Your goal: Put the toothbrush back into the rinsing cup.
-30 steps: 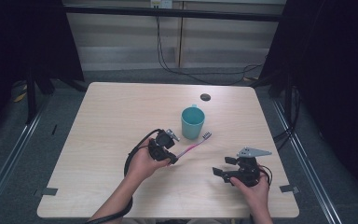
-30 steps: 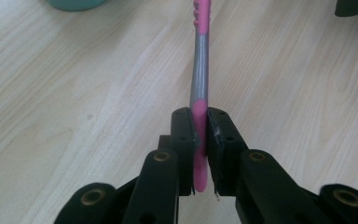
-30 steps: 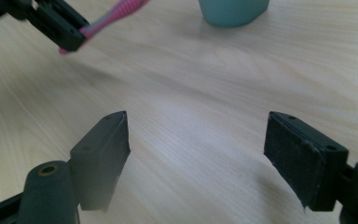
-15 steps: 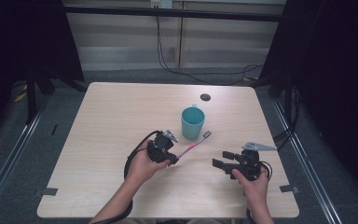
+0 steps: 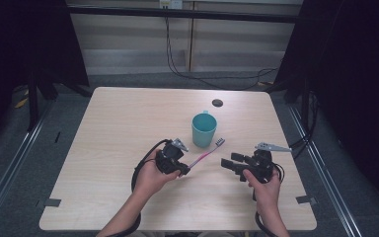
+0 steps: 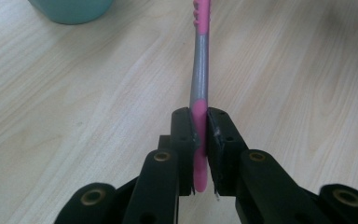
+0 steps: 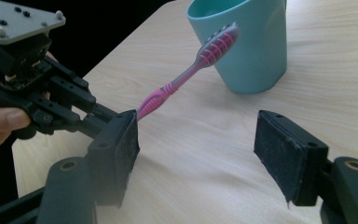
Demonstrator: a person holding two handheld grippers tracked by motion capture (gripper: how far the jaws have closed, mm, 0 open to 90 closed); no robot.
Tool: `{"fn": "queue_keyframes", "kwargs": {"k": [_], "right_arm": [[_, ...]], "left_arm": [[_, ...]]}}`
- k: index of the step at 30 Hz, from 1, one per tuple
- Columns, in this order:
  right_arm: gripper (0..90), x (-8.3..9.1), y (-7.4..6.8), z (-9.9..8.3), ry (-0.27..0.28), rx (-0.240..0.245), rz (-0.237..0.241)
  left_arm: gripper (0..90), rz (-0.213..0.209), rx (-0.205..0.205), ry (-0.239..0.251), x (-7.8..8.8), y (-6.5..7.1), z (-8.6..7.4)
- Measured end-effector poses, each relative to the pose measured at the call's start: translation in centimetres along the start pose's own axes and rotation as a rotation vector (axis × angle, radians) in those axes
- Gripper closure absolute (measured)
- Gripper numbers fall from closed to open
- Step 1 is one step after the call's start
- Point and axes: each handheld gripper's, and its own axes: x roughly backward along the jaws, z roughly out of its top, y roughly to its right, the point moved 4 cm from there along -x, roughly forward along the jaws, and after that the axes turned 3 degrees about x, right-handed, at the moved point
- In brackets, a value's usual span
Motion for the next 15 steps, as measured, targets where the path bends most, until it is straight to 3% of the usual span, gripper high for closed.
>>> {"fn": "queue_keyframes", "kwargs": {"k": [15], "right_arm": [[30.3,-1.0,0.1,0.5,0.049,-0.114,0.044]], "left_arm": [[82.1,-0.001,0.037,0.065,0.8,-0.2,0.0]]}}
